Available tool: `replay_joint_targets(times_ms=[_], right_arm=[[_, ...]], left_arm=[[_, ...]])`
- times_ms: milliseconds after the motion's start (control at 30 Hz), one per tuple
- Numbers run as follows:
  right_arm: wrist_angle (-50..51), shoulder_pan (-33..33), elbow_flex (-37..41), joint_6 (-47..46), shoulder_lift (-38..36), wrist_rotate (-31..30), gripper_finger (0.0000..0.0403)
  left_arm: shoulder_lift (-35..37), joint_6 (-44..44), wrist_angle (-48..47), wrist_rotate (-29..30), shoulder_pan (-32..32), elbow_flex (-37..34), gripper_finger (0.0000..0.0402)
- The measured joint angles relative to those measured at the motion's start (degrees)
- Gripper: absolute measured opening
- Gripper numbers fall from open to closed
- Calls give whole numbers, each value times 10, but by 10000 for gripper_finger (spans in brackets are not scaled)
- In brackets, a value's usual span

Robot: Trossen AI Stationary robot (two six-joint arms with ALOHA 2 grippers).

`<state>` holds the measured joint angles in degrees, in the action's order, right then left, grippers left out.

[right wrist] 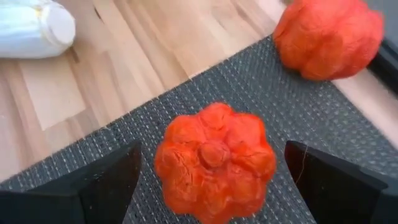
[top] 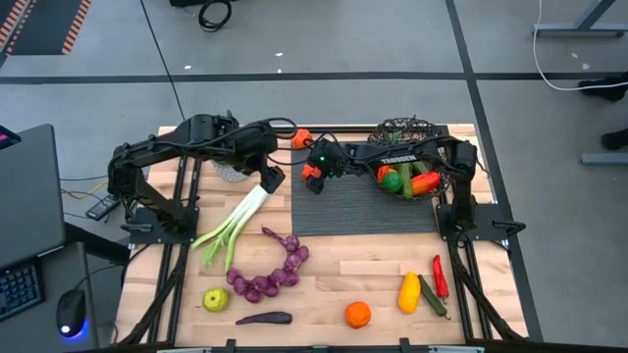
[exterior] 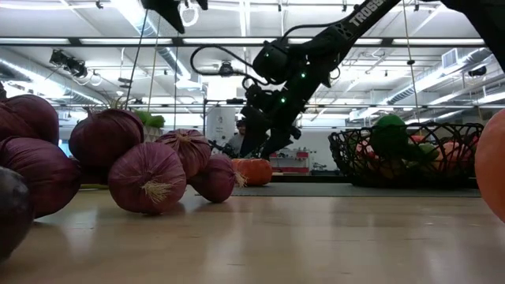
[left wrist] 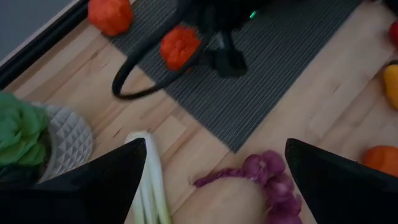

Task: Build produce basket
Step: Put the bottom orange pumpkin into the black basket

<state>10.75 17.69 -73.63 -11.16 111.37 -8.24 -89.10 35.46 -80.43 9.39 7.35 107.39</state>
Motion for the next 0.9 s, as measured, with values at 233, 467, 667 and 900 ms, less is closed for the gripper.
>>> replay_joint_targets(times_ms=[233, 467, 667, 900], right_arm=[[0, -1, 0, -21, 8, 6, 399], [-8, -1, 0, -28, 12, 5, 399], [-7, -5, 1, -59, 21, 3, 399], [-3, -6, 0, -67, 21, 2, 399]], left_arm=[[0, -1, 23, 0, 0, 0, 391], [0, 3, 26, 0, 0, 0, 391], [0, 9, 32, 0, 0, 0, 391], [0, 10, 38, 0, 0, 0, 391]])
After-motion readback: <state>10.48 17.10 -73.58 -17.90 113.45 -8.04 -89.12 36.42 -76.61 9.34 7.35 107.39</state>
